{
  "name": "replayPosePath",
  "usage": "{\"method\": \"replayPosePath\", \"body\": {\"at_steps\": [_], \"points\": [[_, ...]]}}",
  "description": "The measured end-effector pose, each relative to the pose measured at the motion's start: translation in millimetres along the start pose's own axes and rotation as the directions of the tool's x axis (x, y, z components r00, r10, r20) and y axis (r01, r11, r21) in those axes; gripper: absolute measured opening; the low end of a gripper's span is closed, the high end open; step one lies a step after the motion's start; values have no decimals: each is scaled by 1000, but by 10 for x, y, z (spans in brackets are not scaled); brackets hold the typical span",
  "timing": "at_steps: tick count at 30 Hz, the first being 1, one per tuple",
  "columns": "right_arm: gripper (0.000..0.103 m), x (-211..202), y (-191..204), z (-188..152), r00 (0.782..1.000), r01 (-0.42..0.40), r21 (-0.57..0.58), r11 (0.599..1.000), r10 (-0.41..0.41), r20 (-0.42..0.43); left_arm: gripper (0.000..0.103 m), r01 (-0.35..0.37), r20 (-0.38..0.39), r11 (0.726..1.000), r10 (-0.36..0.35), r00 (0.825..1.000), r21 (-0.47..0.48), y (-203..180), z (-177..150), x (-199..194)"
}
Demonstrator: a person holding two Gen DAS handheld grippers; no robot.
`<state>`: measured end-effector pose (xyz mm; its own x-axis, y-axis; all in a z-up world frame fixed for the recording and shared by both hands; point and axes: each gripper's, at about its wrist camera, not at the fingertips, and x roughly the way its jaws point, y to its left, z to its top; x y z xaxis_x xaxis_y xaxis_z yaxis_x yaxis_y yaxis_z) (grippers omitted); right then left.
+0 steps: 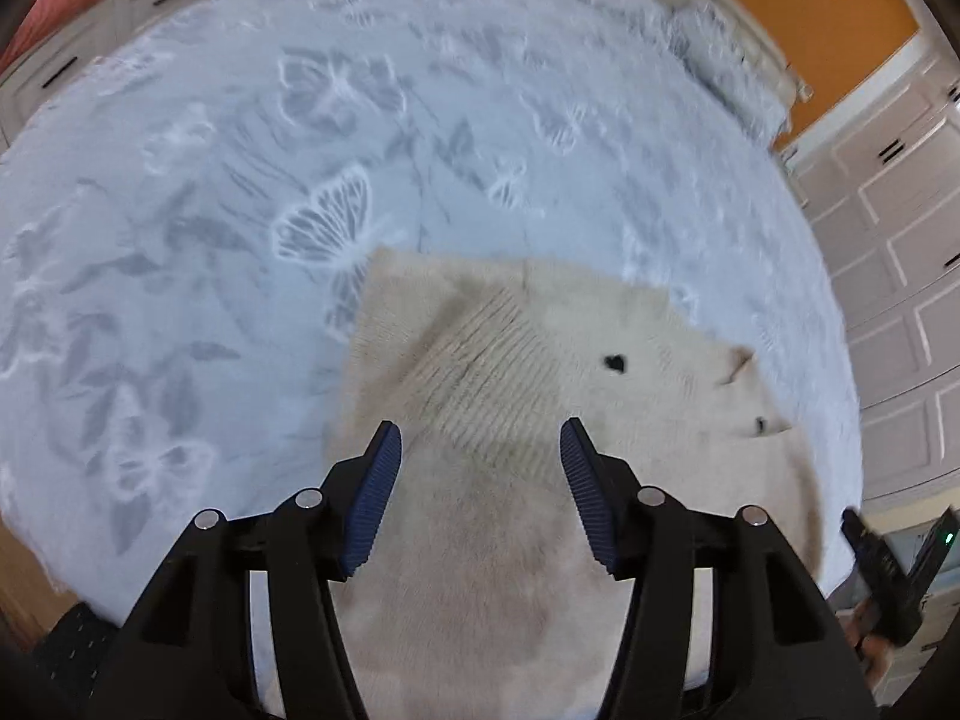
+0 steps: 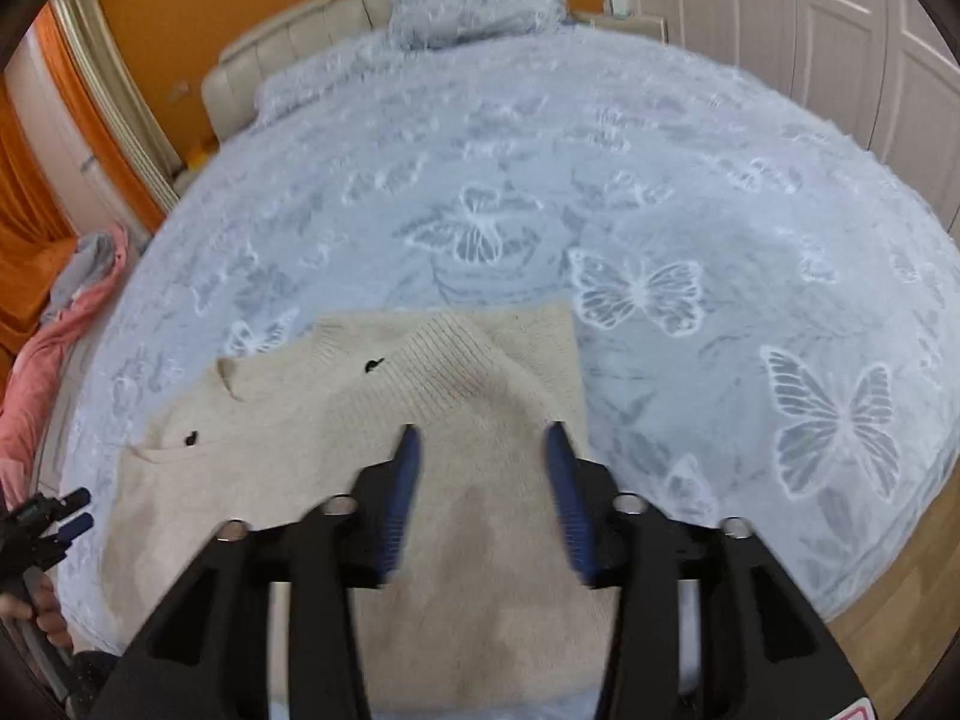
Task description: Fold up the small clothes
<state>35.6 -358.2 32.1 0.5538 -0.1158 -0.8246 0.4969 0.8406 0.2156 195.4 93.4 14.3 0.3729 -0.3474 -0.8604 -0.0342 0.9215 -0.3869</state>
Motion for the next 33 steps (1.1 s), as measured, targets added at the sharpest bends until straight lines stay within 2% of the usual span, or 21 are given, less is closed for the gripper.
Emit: {"method": "replayPosePath", "body": {"at_steps": [2,4,5,6,7,8,9,10,14,17,19,20,21,22,24,26,28,29,30,31,33], "points": [[55,185,44,95,1000,11,-15,1000,-11,-29,51,1,-22,1000,-1,1000,-16,8,50,169],[55,383,109,178,997,2,-35,999,-4,-71,38,19,-39,1000,-19,999,4,-46,117,295],[55,509,143,208,995,5,-51,999,-10,-100,6,30,-57,999,-28,998,29,-83,137,342],[55,580,179,216,992,14,-69,998,-22,-123,0,25,-83,997,-18,996,78,-151,159,405],[46,660,228,208,988,9,-104,994,-25,-153,0,0,-73,994,8,997,110,-205,158,388],[29,670,269,186,986,-12,-128,992,-10,-166,0,-18,-49,989,25,998,147,-263,162,341],[4,685,323,163,980,-47,-166,985,14,-196,0,-17,-7,984,18,1000,179,-329,186,222],[0,610,361,156,982,-71,-195,978,34,-187,0,-9,23,983,5,1000,184,-348,227,118],[0,-20,263,415,994,-104,-157,982,109,28,0,21,143,988,-43,989,152,-319,582,-377],[0,-175,-2,682,986,-95,-26,995,98,139,0,28,102,991,-41,994,129,-267,800,-337],[23,60,-52,718,998,-31,-33,999,33,62,5,40,35,994,-44,998,101,-227,794,-173],[31,163,-40,696,1000,-24,-48,999,25,19,21,50,9,994,-51,999,94,-216,752,-113],[39,278,-28,646,999,-31,-62,998,30,-21,48,52,-21,995,-51,999,81,-200,671,-12],[42,394,-6,569,997,-47,-74,996,42,-60,57,49,-43,996,-46,998,76,-191,575,96],[48,589,53,453,992,-53,-95,994,41,-123,59,-2,-61,994,9,998,106,-197,419,276],[53,767,108,339,985,-45,-100,994,28,-169,60,-68,-89,990,79,993,126,-179,323,479],[52,901,155,268,976,-51,-98,994,29,-214,59,-82,-81,990,92,992,115,-159,266,600],[48,932,195,236,974,-50,-108,993,25,-223,50,-85,-66,989,94,993,123,-178,260,594],[27,904,220,240,976,-67,-115,991,41,-213,22,-68,-54,986,77,996,152,-237,269,564],[10,820,229,271,978,-106,-97,990,86,-192,8,-49,-55,983,60,997,178,-300,290,516],[9,549,172,402,976,-198,-34,980,194,-96,9,-43,12,979,41,999,200,-413,372,263]]}}
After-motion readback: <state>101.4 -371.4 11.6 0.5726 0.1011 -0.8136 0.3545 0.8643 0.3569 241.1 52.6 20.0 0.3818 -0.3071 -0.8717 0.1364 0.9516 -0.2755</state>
